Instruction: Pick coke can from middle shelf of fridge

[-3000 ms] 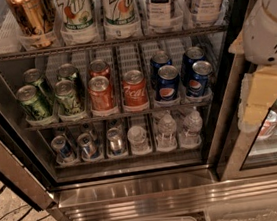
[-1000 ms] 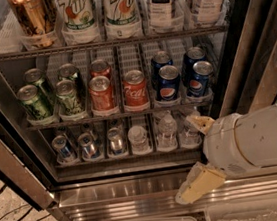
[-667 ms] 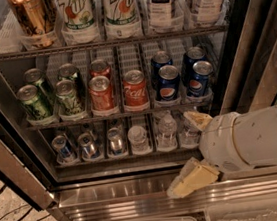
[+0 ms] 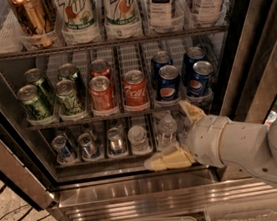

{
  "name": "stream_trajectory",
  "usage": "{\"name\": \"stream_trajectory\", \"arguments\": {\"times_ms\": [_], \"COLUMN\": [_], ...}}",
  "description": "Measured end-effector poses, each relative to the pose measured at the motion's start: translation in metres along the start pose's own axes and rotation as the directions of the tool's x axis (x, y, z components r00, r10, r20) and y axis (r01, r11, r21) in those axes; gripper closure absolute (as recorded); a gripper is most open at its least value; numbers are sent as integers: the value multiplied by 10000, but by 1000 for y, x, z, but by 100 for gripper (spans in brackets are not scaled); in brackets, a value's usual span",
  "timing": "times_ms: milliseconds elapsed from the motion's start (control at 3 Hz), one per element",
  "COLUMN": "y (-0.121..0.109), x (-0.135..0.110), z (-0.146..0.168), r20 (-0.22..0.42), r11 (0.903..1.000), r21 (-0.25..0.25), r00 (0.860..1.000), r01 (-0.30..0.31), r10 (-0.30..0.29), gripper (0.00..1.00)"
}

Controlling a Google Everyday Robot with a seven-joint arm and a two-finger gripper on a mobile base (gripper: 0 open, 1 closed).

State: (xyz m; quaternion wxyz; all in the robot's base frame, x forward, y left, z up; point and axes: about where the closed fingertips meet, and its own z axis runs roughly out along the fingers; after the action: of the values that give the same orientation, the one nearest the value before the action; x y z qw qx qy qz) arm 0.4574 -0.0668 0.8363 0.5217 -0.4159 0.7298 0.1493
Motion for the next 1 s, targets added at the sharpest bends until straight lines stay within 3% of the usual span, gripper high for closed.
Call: {"name": "stream_trajectory", "arguments": {"times_ms": [333, 667, 1000], "y": [-52, -66, -66], "x": [9, 24, 24], "z": [-7, -12, -12], "r20": [1504, 1812, 1812], "r11": [9764, 9586, 9586], "r21": [1715, 2382, 2383], "r00": [9830, 9768, 9768], "r01": [-1310, -1561, -1562], "r10": [1055, 1141, 1141], "gripper": [0, 0, 0]}}
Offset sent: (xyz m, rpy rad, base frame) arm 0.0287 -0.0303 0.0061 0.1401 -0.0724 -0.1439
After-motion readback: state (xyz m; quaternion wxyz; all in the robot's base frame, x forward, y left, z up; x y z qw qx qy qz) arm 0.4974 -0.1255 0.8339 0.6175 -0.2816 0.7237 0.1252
